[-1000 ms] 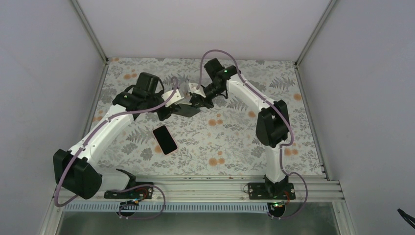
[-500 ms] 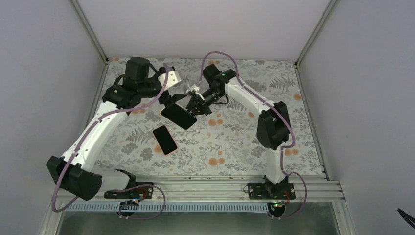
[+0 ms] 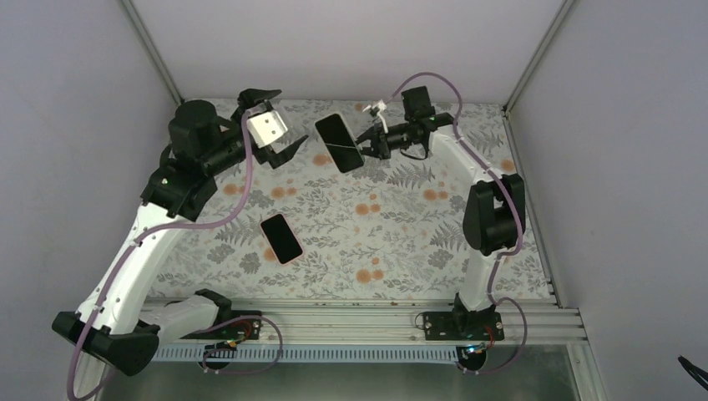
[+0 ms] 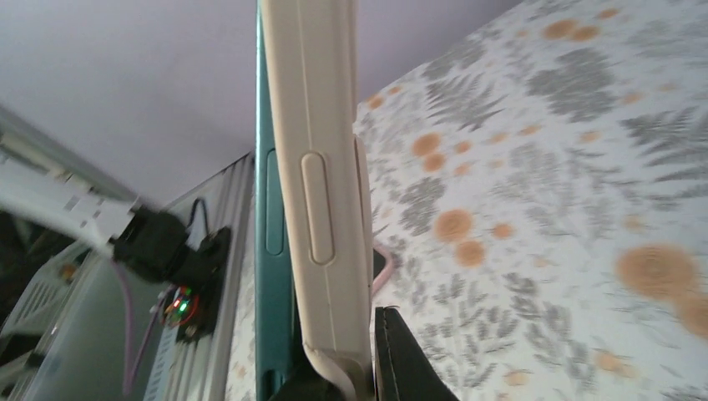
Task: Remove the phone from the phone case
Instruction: Remove the phone case from the phone.
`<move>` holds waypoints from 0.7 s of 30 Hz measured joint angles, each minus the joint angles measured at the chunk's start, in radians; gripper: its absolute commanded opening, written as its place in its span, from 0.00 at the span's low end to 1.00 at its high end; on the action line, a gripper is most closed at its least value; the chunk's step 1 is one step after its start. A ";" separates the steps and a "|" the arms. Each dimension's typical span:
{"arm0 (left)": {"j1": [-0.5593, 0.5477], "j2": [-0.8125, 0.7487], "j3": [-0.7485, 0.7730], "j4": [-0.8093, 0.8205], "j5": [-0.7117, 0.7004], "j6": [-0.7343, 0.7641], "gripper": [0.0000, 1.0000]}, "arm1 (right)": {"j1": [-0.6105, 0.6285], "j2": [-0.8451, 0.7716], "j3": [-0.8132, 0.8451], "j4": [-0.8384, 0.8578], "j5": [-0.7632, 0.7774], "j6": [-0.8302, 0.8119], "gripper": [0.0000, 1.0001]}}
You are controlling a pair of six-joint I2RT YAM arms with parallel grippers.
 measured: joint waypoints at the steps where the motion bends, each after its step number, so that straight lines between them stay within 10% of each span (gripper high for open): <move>1: -0.010 -0.009 -0.018 0.025 -0.029 0.000 1.00 | -0.017 0.005 0.011 0.031 0.008 0.045 0.03; 21: -0.367 0.237 -0.302 0.675 -0.612 0.071 1.00 | 0.023 -0.108 0.041 0.354 0.579 0.597 0.03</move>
